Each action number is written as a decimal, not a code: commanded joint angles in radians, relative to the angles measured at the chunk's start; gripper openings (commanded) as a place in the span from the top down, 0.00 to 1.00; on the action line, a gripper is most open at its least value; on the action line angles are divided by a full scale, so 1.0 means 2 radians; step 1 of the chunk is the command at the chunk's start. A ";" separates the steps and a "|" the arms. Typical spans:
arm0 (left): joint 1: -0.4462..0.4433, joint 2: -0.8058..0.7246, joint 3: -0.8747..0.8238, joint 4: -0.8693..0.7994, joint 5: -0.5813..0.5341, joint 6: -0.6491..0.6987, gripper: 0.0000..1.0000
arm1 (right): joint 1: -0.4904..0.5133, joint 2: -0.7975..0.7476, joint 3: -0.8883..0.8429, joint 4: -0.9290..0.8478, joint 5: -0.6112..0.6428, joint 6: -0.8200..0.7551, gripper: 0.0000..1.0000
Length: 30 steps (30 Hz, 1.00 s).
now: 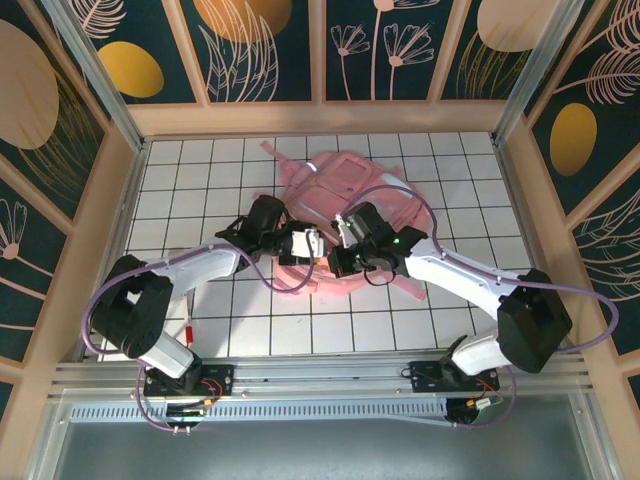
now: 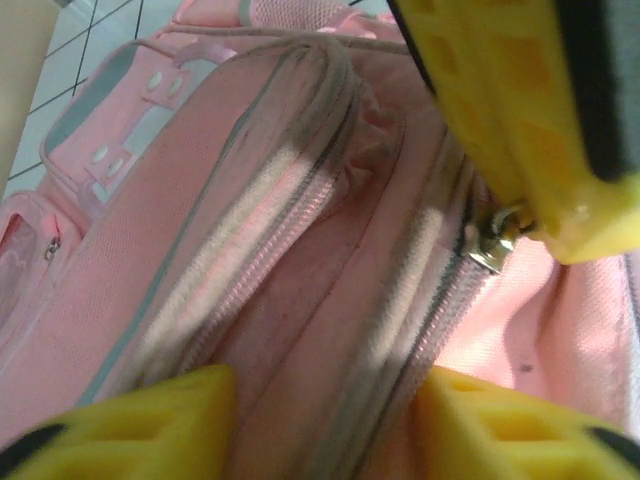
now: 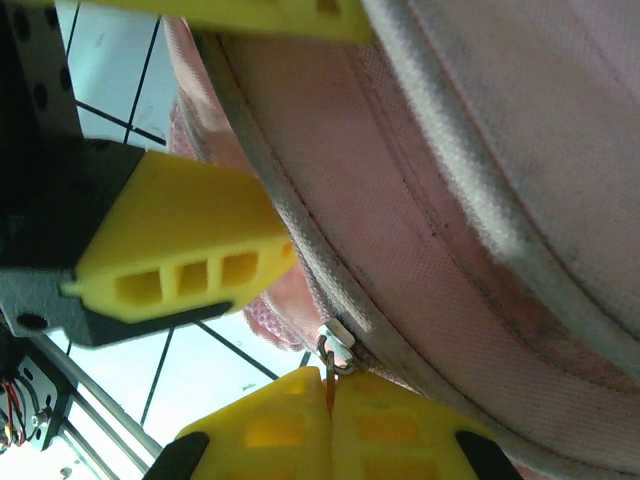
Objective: Pack the student bag
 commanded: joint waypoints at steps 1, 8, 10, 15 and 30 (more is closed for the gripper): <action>-0.005 0.020 0.026 0.009 -0.060 -0.002 0.80 | 0.001 -0.023 0.010 0.015 -0.023 -0.004 1.00; 0.015 -0.007 0.028 0.011 -0.002 0.007 1.00 | -0.024 -0.017 -0.008 -0.068 0.097 0.003 1.00; 0.042 -0.018 0.023 0.012 0.058 0.004 1.00 | -0.040 -0.014 -0.021 -0.086 0.130 0.012 1.00; 0.070 -0.033 0.018 -0.039 0.095 0.050 1.00 | -0.106 -0.018 -0.031 -0.113 0.172 0.017 1.00; 0.069 -0.076 -0.038 -0.063 0.160 0.126 1.00 | -0.307 0.099 0.014 0.083 0.092 -0.026 1.00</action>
